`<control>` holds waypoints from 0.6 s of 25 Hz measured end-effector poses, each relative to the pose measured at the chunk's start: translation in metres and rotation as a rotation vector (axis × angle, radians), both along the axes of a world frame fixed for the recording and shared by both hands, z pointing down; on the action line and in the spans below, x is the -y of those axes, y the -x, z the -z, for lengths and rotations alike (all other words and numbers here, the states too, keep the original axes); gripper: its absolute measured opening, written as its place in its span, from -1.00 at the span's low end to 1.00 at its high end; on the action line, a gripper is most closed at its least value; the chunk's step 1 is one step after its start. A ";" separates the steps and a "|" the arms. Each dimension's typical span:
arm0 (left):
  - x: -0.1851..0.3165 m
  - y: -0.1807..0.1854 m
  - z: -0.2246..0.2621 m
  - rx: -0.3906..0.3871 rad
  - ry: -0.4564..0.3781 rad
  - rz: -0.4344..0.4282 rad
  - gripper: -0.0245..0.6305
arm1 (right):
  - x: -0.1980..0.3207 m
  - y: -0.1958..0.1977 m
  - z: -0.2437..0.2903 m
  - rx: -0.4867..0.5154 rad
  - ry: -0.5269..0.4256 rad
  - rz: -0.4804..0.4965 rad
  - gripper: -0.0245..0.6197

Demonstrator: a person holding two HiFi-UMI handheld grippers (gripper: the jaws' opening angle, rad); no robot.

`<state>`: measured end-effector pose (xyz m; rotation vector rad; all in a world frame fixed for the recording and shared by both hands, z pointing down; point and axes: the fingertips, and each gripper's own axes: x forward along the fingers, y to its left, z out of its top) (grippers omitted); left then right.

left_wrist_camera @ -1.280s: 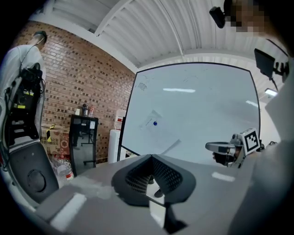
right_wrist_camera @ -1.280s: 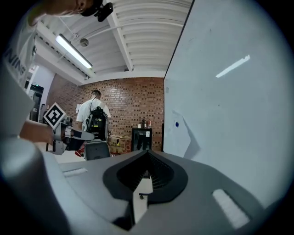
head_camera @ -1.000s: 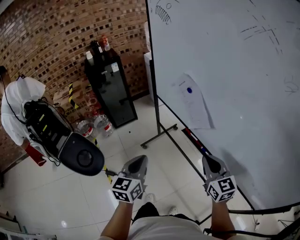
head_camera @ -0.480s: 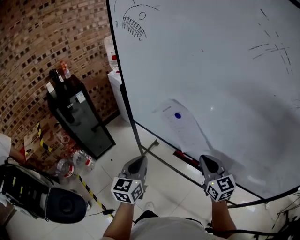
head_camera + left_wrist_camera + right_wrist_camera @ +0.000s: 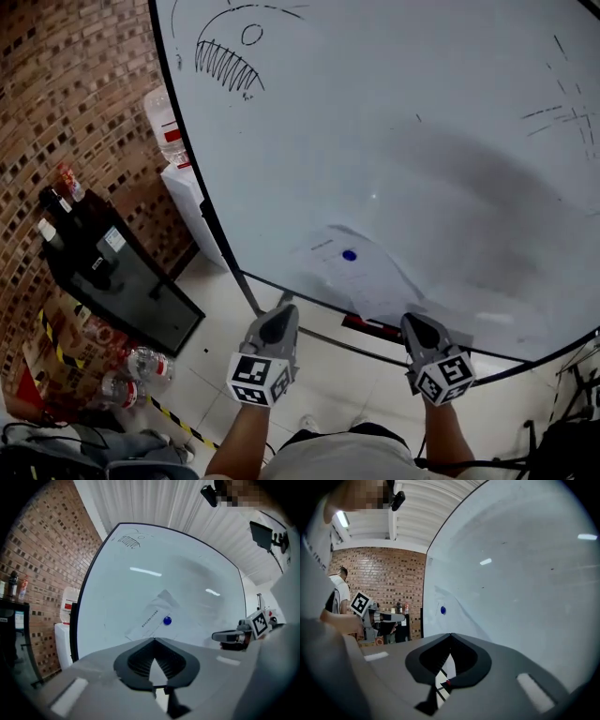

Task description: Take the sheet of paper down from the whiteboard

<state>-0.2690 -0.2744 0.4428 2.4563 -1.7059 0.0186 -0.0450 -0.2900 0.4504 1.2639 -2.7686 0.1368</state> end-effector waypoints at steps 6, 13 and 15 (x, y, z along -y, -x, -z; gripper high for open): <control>0.039 -0.041 0.009 0.039 -0.028 -0.101 -0.92 | 0.008 -0.043 0.004 0.031 0.001 -0.130 -0.90; 0.073 -0.067 0.020 0.111 -0.062 -0.097 -0.91 | 0.014 -0.064 0.011 0.043 -0.007 -0.152 -0.90; 0.082 -0.072 0.020 0.145 -0.068 -0.091 -0.90 | 0.015 -0.065 0.010 0.051 -0.003 -0.151 -0.90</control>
